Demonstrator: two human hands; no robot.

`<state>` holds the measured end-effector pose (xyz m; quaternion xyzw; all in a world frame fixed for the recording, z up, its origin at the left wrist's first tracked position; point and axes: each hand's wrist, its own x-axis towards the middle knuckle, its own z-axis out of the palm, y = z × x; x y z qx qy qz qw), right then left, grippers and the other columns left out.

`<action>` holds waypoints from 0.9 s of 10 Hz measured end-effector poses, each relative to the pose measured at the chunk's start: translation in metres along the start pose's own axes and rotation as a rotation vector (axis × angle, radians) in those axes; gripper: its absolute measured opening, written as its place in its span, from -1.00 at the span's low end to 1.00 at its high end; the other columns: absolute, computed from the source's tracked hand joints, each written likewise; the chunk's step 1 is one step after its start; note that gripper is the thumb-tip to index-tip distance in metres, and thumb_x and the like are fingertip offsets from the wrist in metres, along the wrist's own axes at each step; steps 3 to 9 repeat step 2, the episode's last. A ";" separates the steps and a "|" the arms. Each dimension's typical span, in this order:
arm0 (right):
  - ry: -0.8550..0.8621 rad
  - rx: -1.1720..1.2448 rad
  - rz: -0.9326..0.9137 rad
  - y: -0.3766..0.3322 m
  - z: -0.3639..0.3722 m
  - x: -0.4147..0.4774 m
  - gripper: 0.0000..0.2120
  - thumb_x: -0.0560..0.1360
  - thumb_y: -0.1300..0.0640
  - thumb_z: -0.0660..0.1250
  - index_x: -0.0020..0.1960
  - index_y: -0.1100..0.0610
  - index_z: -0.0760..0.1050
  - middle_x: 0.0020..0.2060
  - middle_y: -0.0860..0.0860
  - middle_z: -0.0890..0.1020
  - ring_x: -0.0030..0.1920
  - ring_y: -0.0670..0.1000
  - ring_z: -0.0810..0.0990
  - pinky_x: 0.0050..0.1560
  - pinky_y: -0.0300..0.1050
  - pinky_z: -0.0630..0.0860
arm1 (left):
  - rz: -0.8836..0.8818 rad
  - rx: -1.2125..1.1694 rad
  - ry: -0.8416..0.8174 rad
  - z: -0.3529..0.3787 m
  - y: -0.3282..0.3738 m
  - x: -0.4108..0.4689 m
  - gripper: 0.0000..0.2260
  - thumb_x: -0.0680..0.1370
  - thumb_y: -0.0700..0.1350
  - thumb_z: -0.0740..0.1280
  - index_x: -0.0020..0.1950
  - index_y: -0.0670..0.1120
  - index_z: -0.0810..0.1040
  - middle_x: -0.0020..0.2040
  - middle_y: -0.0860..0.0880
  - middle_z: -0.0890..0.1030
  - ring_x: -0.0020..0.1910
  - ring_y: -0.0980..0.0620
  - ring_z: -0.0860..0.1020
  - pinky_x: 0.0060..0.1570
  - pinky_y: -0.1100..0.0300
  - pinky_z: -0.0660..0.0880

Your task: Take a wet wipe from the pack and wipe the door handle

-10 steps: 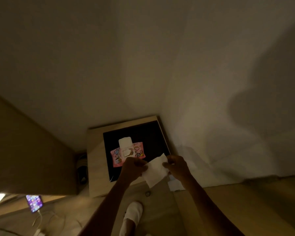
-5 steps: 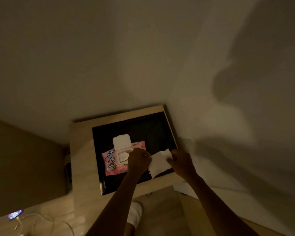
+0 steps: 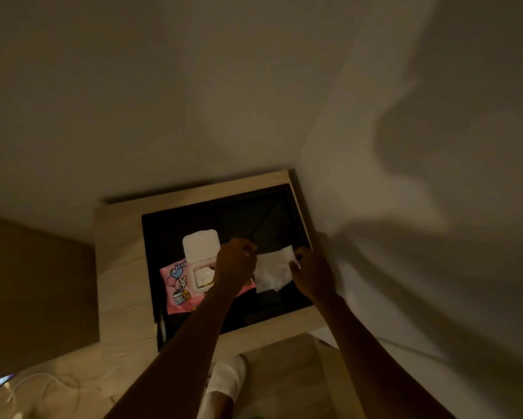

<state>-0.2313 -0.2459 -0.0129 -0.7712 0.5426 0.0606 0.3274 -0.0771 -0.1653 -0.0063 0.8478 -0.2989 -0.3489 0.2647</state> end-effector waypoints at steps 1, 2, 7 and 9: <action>0.005 0.030 0.015 -0.001 -0.005 -0.008 -0.66 0.57 0.10 0.27 0.31 0.18 0.44 0.14 0.16 0.59 0.15 0.15 0.57 0.08 -0.03 0.51 | 0.047 -0.034 -0.016 -0.009 0.012 -0.007 -0.87 0.51 -0.23 0.35 0.02 -0.14 0.65 0.01 -0.10 0.67 -0.03 -0.03 0.63 -0.06 0.25 0.49; 0.014 0.063 0.010 -0.006 -0.011 -0.026 -0.61 0.58 0.04 0.25 0.37 0.15 0.40 0.23 0.15 0.56 0.23 0.14 0.54 0.19 0.05 0.52 | 0.073 0.025 -0.041 -0.024 0.024 -0.026 -0.86 0.55 -0.19 0.30 0.01 -0.14 0.64 0.00 -0.11 0.67 -0.06 -0.03 0.64 -0.14 0.29 0.45; 0.014 0.063 0.010 -0.006 -0.011 -0.026 -0.61 0.58 0.04 0.25 0.37 0.15 0.40 0.23 0.15 0.56 0.23 0.14 0.54 0.19 0.05 0.52 | 0.073 0.025 -0.041 -0.024 0.024 -0.026 -0.86 0.55 -0.19 0.30 0.01 -0.14 0.64 0.00 -0.11 0.67 -0.06 -0.03 0.64 -0.14 0.29 0.45; 0.014 0.063 0.010 -0.006 -0.011 -0.026 -0.61 0.58 0.04 0.25 0.37 0.15 0.40 0.23 0.15 0.56 0.23 0.14 0.54 0.19 0.05 0.52 | 0.073 0.025 -0.041 -0.024 0.024 -0.026 -0.86 0.55 -0.19 0.30 0.01 -0.14 0.64 0.00 -0.11 0.67 -0.06 -0.03 0.64 -0.14 0.29 0.45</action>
